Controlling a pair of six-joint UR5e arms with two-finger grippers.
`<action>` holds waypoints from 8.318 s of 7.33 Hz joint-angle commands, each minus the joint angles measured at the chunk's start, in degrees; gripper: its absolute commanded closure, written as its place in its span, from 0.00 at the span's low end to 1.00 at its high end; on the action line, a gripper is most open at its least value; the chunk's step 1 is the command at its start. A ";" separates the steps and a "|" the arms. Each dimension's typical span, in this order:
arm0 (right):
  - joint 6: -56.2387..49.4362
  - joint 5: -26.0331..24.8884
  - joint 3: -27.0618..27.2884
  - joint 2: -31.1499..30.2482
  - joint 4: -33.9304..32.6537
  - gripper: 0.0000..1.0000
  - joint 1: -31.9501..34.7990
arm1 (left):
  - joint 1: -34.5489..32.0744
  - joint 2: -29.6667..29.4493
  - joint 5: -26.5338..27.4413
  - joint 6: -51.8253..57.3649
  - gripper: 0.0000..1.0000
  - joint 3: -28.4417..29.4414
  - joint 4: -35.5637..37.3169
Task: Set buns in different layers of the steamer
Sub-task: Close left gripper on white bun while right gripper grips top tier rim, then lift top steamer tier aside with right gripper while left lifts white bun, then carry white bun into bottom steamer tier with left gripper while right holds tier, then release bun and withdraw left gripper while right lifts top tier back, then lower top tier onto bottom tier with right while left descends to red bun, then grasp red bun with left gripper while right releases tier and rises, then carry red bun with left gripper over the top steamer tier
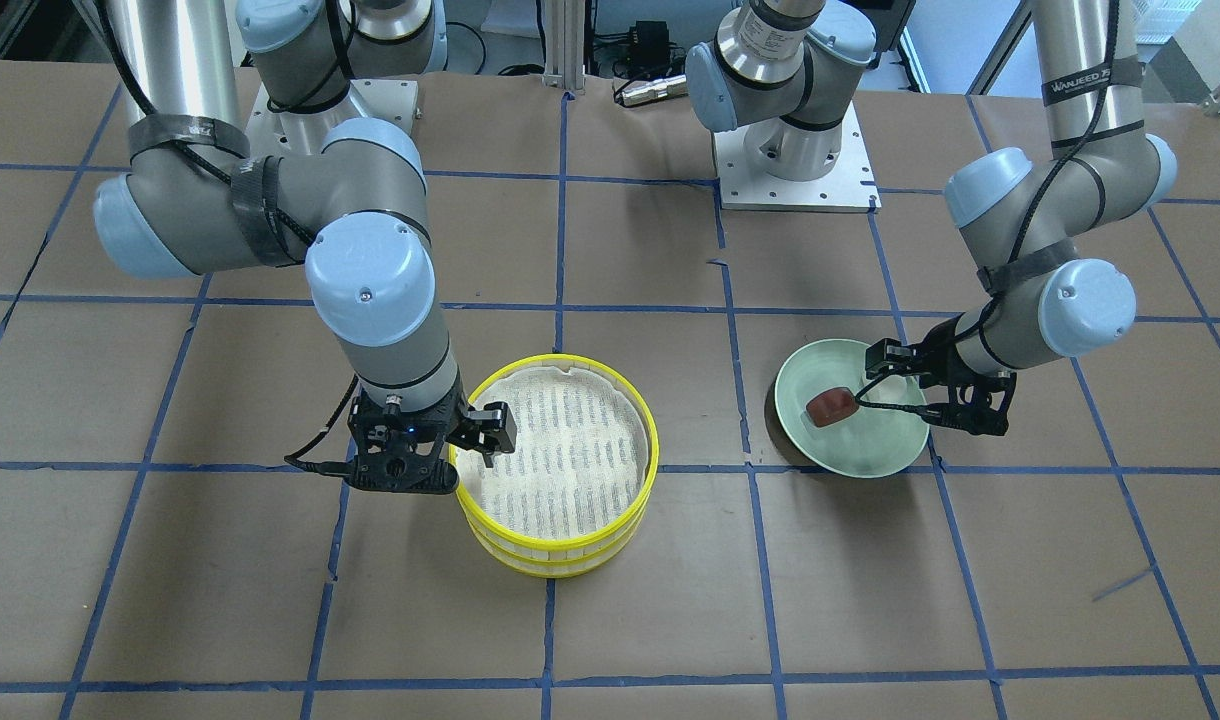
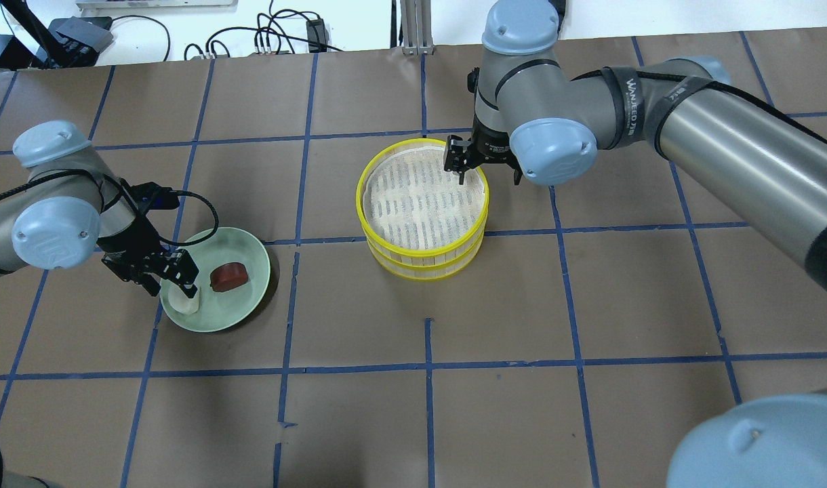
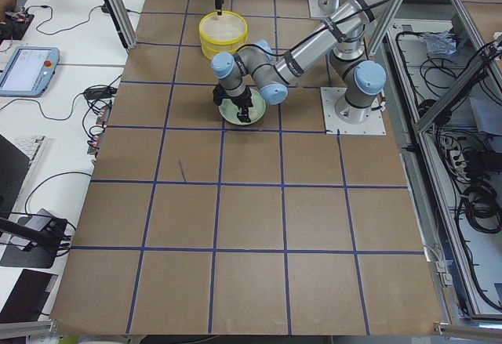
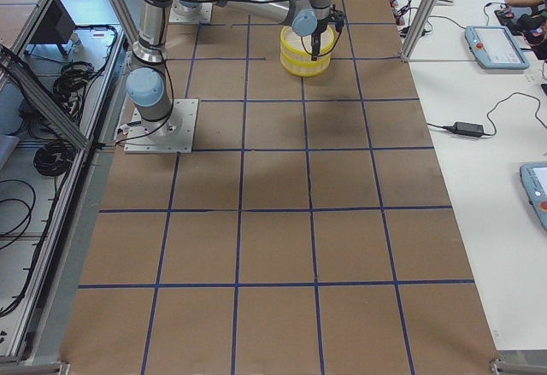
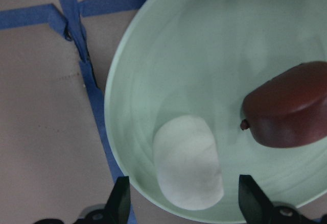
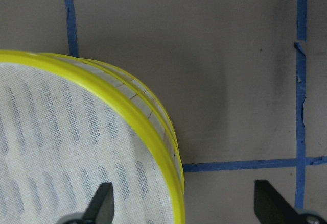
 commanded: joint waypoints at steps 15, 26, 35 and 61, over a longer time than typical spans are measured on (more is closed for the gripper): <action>-36.44 -0.07 1.11 -11.69 15.70 0.94 -28.06 | -22.97 7.13 -1.23 -24.11 1.00 24.53 -17.84; -38.28 -3.23 1.20 -8.16 13.76 0.93 -28.80 | -39.36 -9.59 -13.46 -54.06 0.00 22.17 15.65; 7.41 -2.35 -2.40 0.42 4.14 0.93 -1.40 | -9.50 6.17 -2.13 -7.58 0.00 -3.12 10.38; -11.95 0.28 -14.96 -16.50 37.01 0.00 -11.56 | -12.45 5.16 -1.77 -7.65 0.98 -1.85 16.46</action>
